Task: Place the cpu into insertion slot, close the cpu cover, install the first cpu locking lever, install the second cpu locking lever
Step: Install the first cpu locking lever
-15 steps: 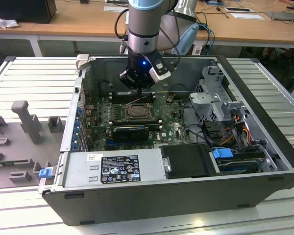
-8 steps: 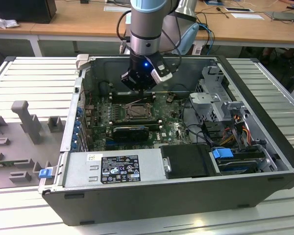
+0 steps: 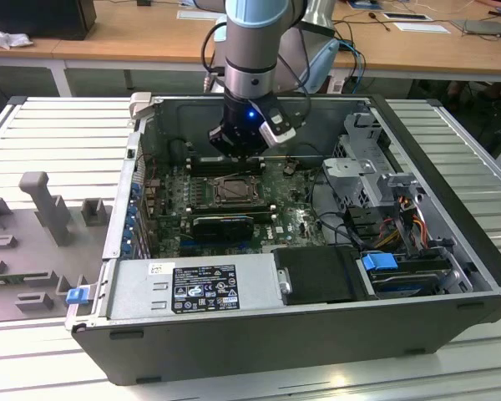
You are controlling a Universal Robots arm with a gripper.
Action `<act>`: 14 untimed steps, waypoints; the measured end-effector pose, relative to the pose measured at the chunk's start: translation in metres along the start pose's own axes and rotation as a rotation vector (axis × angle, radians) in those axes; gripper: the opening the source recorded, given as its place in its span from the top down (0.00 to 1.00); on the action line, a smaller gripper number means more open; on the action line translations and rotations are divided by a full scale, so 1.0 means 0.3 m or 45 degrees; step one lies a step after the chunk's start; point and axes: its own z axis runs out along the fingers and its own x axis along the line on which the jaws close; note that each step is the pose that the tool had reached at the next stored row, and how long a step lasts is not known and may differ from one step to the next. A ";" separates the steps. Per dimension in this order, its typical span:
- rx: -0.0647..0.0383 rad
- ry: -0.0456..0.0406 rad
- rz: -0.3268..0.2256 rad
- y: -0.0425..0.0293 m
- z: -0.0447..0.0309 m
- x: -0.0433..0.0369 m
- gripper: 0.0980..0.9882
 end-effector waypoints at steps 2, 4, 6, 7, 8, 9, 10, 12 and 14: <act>0.000 0.000 0.000 -0.001 0.007 -0.001 0.99; 0.000 0.000 0.000 -0.001 0.011 -0.003 0.99; 0.000 0.000 0.000 -0.001 0.014 -0.005 0.99; 0.000 0.000 0.000 -0.002 0.015 -0.006 0.99; 0.000 0.000 0.000 -0.002 0.016 -0.006 0.99; 0.000 0.000 0.000 -0.002 0.017 -0.007 0.99; 0.001 0.000 0.000 -0.002 0.018 -0.008 0.99; 0.004 0.000 0.000 -0.002 0.020 -0.008 0.99; 0.007 0.001 0.000 -0.002 0.022 -0.008 0.99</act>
